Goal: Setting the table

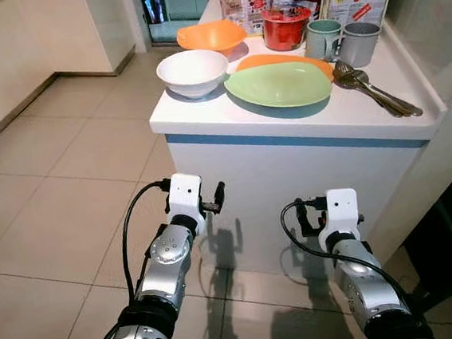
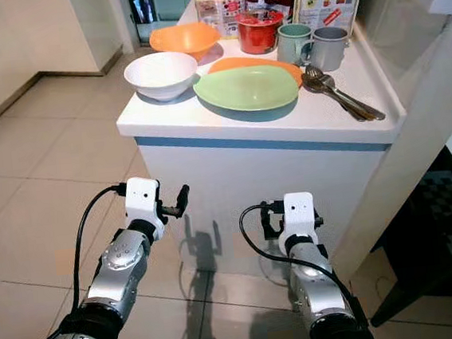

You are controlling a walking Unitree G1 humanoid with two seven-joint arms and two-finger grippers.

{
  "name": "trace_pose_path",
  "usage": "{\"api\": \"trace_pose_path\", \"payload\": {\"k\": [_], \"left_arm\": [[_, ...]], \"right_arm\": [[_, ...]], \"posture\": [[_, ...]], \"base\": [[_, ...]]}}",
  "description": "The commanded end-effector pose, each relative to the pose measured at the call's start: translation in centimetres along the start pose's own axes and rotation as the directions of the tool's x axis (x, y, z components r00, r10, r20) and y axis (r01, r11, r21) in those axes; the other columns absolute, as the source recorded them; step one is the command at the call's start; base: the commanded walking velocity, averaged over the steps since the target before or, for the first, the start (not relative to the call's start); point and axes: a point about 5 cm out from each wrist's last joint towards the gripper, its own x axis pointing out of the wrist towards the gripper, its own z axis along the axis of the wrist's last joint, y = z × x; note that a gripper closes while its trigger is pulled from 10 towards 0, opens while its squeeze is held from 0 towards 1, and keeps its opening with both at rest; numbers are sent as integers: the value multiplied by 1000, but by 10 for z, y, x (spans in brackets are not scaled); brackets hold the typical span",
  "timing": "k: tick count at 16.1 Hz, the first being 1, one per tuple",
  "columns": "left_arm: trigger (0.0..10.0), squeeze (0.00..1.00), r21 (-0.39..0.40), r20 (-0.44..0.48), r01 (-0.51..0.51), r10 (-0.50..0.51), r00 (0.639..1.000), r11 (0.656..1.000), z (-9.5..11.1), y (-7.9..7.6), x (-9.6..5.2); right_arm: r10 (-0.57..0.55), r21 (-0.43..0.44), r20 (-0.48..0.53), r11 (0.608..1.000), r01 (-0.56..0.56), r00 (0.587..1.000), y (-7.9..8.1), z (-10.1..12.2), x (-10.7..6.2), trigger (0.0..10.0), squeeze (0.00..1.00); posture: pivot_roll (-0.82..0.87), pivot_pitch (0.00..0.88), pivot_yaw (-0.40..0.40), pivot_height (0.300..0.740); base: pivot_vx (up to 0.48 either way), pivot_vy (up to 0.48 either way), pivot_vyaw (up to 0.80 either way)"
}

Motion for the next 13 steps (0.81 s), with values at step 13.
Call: {"api": "trace_pose_path", "payload": {"k": [13], "left_arm": [[10000, 0, 105, 44, 27, -32, 999, 994, 8, -2, 2]], "right_arm": [[20, -16, 6, 1000, -19, 1000, 3, 1, 0, 10000, 0]], "posture": [[-52, 0, 32, 740]], "base": [[200, -120, 0]]}}
